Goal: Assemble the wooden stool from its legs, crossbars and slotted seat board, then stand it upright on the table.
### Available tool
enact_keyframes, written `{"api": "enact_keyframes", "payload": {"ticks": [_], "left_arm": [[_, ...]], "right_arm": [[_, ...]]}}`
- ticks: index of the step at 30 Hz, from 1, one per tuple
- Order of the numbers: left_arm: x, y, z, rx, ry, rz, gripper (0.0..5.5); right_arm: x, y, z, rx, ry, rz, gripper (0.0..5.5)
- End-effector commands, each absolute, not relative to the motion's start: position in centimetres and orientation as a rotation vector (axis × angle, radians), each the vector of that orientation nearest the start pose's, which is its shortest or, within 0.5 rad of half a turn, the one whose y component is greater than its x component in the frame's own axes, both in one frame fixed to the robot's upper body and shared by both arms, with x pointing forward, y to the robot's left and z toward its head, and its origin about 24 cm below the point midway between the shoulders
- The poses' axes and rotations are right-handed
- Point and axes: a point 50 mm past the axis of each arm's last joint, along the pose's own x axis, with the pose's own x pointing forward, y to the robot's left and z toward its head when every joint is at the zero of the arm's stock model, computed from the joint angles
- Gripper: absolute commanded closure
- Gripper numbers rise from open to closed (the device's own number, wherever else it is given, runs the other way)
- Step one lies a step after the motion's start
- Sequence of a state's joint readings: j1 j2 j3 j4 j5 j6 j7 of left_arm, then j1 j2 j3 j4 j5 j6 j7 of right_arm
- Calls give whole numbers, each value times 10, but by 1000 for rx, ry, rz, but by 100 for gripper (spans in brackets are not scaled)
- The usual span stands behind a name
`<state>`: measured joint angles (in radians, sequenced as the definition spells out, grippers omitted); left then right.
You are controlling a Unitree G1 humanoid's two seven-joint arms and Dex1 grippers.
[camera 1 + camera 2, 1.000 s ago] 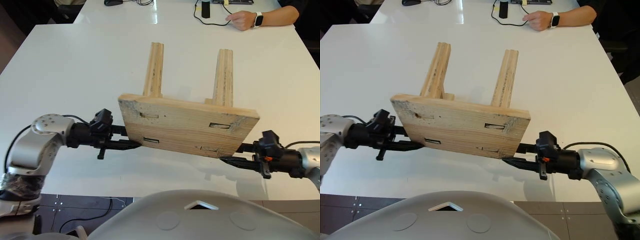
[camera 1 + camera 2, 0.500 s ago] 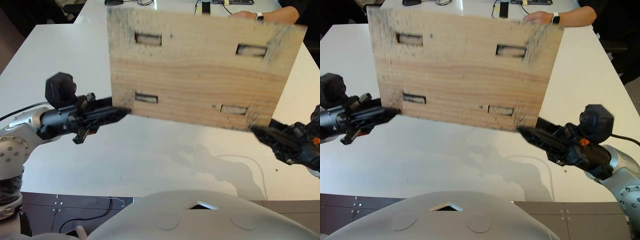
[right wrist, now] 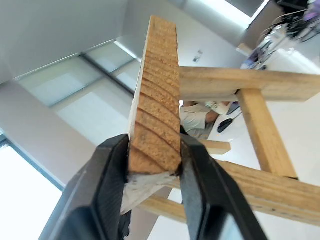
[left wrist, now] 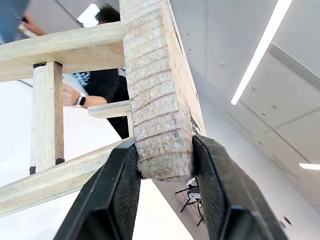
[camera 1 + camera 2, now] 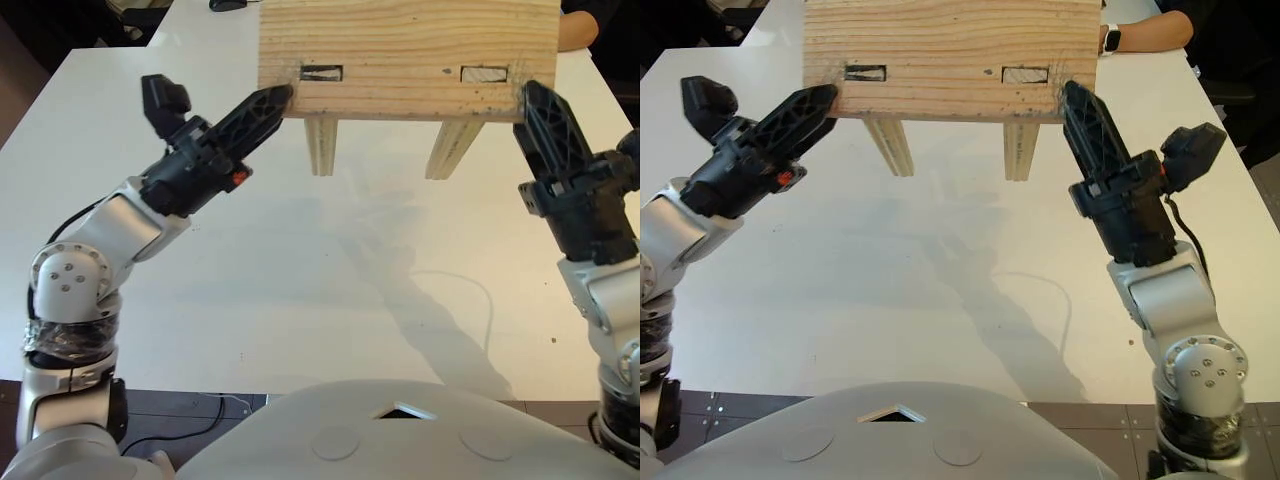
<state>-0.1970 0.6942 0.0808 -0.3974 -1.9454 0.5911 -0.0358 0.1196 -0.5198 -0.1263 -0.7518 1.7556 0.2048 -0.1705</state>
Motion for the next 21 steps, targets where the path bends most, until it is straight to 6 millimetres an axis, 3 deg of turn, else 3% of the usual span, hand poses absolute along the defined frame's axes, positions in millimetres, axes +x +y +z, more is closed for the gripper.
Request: {"api": "enact_keyframes", "payload": {"ticks": [1,5,10,11,16,18,21], "left_arm": [[251,151,201,-931,189,-788,398],[271,150,191,-978,228,-605,397],[290,154,167,-971,337,-372,397],[292,157,163,-963,342,-337,360],[296,160,167,-939,314,-305,285],[295,158,173,-916,280,-350,266],[288,158,179,-733,192,-447,266]], "right_arm": [[211,-163,187,987,-78,438,403],[230,-154,176,1005,-16,315,401],[247,-160,159,985,58,152,400],[249,-162,157,974,62,130,363],[251,-167,156,967,51,90,292],[250,-170,159,983,23,88,289],[249,-176,164,949,-38,80,289]]}}
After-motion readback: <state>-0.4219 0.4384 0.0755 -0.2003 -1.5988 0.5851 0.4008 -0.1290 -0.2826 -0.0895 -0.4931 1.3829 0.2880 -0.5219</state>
